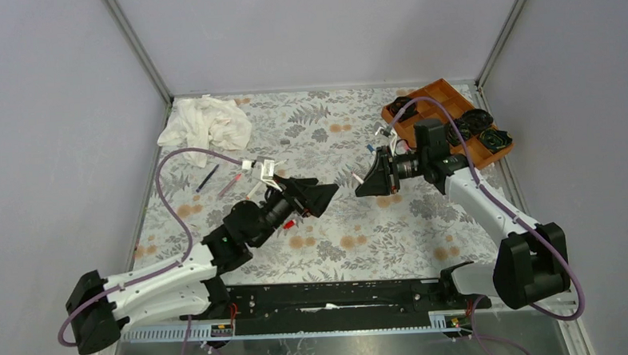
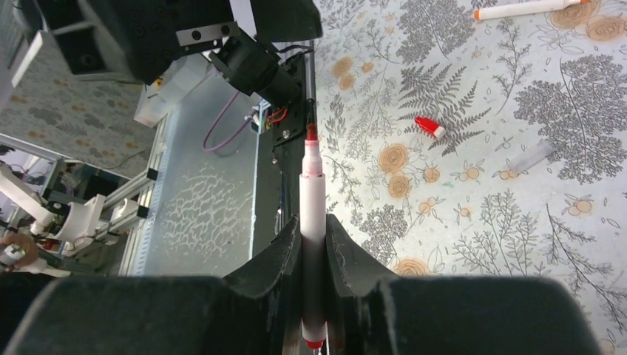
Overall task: Insert the pens into the pen caps
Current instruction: Pick up the pen from the center of the board, then insert the pen cap onto the pen.
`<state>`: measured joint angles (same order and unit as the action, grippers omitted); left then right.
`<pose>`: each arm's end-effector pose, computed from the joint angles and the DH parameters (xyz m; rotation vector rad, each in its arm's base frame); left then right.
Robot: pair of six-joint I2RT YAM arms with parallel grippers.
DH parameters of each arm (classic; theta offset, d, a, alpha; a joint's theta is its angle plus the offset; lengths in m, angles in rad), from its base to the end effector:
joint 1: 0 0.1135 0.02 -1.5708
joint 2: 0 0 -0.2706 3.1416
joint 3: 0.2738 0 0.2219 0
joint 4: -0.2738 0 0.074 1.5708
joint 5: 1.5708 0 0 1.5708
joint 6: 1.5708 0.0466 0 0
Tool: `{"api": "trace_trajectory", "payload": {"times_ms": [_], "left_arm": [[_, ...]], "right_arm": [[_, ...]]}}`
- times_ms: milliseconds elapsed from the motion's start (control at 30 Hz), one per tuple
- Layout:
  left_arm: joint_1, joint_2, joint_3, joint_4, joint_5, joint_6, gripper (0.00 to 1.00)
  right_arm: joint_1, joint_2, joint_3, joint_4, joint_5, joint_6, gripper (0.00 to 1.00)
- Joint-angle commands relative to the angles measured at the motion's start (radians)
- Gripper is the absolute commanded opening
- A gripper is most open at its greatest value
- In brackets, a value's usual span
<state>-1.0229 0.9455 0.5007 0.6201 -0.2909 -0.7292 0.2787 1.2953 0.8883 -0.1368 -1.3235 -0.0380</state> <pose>0.1141 -0.1613 0.3158 -0.0398 1.5226 -1.2340 0.2177 0.1093 0.3002 -1.0680 1.6580 1.5186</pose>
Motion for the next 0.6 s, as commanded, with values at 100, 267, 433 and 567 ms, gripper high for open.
{"api": "trace_trajectory", "payload": {"times_ms": [100,267,433,567], "left_arm": [[0.066,-0.086,0.162,-0.885,0.106,0.190,0.93],[0.081,0.020,0.285,-1.117,0.090,0.258,0.93],[0.099,0.255,0.443,-1.289,0.067,0.414,0.89],[0.117,0.446,0.537,-1.373,0.037,0.518,0.77]], "right_arm": [[0.002,0.024,0.092,-0.250,0.057,-0.246,0.00],[-0.004,0.027,0.093,-0.257,0.064,-0.255,0.00],[-0.018,0.027,0.093,-0.259,0.063,-0.258,0.00],[-0.032,0.024,0.094,-0.262,0.061,-0.262,0.00]]}}
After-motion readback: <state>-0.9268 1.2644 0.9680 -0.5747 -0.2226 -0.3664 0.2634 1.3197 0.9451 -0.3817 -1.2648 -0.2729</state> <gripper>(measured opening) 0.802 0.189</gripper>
